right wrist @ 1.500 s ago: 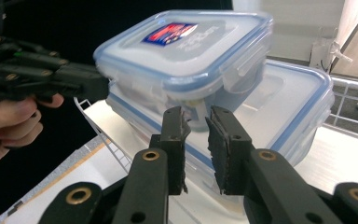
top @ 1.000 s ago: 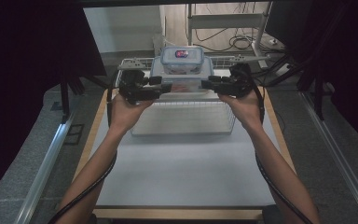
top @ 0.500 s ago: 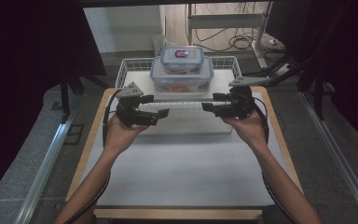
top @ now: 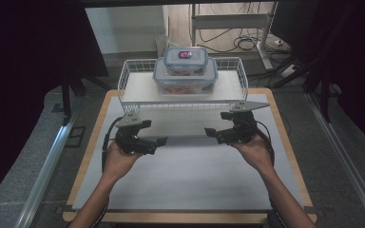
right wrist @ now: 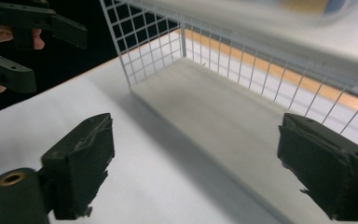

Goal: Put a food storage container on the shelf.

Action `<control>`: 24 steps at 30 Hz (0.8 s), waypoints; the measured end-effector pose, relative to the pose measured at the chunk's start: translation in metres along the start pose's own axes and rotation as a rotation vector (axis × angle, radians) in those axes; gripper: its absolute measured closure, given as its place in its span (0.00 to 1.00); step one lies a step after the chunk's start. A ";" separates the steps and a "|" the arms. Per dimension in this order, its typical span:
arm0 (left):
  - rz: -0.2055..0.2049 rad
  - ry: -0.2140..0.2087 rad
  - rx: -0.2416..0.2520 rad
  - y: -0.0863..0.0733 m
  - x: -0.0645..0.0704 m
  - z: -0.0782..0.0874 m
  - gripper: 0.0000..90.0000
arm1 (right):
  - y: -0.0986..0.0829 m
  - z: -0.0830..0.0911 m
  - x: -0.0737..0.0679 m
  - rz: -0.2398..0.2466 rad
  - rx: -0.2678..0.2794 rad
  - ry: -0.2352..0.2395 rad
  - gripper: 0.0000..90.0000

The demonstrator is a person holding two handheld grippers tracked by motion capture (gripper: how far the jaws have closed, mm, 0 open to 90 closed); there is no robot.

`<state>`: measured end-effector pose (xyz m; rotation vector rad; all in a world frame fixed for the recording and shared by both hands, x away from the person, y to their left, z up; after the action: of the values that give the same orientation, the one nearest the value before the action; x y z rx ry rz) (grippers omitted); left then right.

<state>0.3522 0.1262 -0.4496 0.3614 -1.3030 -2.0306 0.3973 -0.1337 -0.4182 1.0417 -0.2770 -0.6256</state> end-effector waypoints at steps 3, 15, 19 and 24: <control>0.004 0.003 0.012 -0.012 0.002 0.001 0.08 | -0.013 -0.002 -0.002 0.006 -0.019 -0.005 0.05; -0.033 0.072 0.005 -0.041 0.007 0.018 0.03 | -0.044 0.008 -0.006 -0.009 -0.026 -0.022 0.00; -0.008 0.080 0.021 -0.050 0.005 0.025 0.03 | -0.053 0.008 -0.010 -0.007 -0.030 -0.020 0.02; 0.010 0.100 0.022 -0.069 0.002 0.032 0.04 | -0.063 0.009 -0.013 -0.003 -0.034 -0.027 0.02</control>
<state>0.3052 0.1650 -0.4948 0.4599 -1.2639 -1.9658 0.3600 -0.1547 -0.4678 1.0021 -0.2877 -0.6456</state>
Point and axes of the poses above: each handheld gripper's, and its own axes: z roughly backward along the jaws, y roughly out of its top, x roughly to its right, the point moved 6 cm from there along -z, roughly forward along the jaws
